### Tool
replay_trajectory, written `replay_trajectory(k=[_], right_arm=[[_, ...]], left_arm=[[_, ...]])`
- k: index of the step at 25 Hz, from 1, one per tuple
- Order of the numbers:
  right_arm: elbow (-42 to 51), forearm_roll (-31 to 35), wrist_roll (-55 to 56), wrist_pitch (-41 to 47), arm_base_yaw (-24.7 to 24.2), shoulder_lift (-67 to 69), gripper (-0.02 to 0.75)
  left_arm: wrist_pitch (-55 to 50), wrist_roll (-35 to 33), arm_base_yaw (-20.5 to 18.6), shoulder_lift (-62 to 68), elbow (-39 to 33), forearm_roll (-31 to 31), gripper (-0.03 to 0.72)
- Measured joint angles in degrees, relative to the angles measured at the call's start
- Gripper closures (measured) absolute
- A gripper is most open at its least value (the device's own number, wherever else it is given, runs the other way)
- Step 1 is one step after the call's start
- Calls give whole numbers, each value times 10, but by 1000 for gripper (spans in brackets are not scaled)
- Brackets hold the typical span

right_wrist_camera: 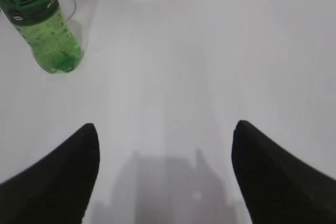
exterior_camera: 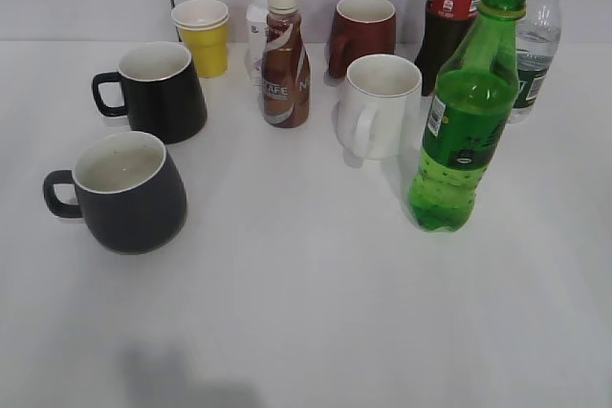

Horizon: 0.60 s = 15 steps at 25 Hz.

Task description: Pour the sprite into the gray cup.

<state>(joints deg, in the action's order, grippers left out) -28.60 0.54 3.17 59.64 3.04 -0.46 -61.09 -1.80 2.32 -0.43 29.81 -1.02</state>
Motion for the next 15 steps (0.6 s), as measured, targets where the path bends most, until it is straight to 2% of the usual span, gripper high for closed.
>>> replay_trajectory(k=[15], right_arm=[[0, 0, 0, 0, 0, 0, 150]], left_arm=[[0, 0, 0, 0, 0, 0, 455]])
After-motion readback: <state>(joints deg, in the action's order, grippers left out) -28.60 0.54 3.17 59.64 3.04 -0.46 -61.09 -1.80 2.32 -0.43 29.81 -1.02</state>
